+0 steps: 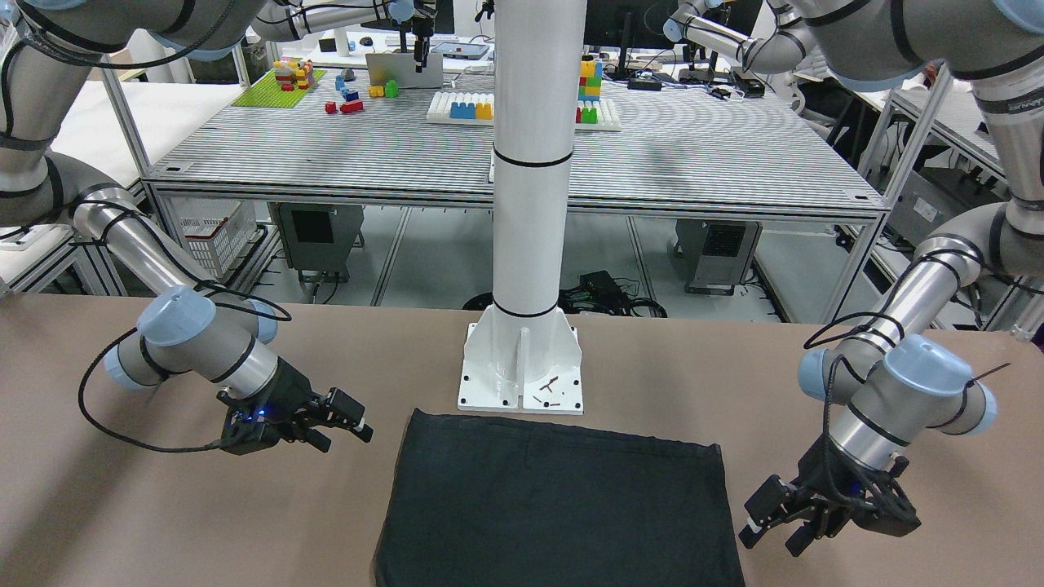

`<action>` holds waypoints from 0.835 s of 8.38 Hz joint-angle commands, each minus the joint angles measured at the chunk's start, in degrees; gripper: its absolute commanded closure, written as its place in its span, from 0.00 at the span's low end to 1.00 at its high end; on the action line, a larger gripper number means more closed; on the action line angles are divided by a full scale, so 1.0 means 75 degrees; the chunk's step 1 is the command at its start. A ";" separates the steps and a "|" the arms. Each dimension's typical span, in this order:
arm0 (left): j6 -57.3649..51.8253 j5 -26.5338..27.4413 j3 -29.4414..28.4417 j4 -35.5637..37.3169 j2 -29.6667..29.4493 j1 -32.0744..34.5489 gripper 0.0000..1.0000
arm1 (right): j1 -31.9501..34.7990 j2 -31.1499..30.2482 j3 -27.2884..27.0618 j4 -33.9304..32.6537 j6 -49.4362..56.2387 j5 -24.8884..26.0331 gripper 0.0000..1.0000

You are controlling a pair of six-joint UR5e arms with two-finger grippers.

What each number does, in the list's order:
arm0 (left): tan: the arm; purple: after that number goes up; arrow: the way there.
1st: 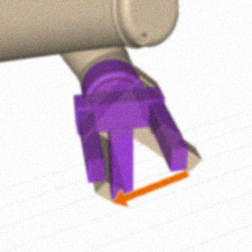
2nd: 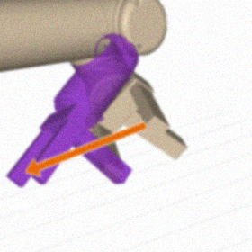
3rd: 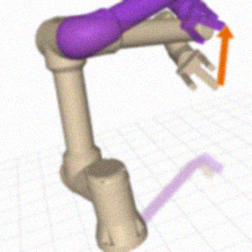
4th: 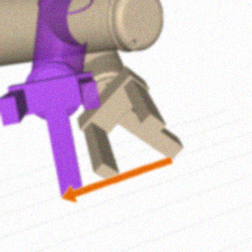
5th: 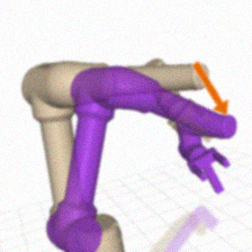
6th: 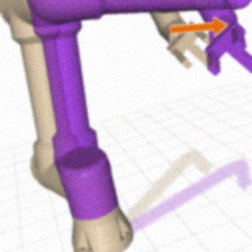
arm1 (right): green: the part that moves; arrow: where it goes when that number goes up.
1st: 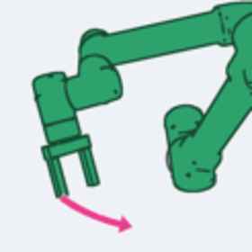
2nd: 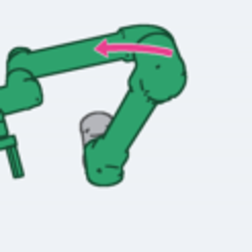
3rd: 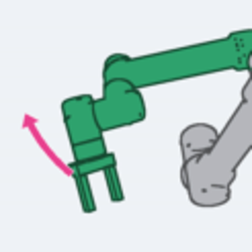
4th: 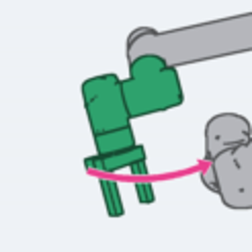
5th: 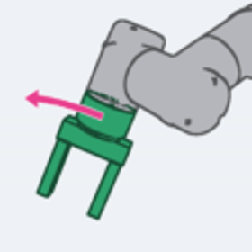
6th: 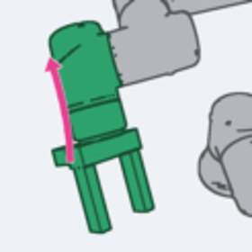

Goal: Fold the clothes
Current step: 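Move both grippers toward the shirt hem corners nearest the robot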

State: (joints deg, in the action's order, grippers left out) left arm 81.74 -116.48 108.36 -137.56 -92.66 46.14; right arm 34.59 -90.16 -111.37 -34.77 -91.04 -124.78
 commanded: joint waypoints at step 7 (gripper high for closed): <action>-0.0023 0.0484 0.0294 -0.0338 0.0624 -0.0328 0.07 | -0.3322 0.0056 0.0177 -0.0097 -0.0307 0.2739 0.06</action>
State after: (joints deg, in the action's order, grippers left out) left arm 81.64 -112.97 110.43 -140.06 -88.00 43.71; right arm 11.62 -90.18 -110.55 -34.97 -93.30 -105.22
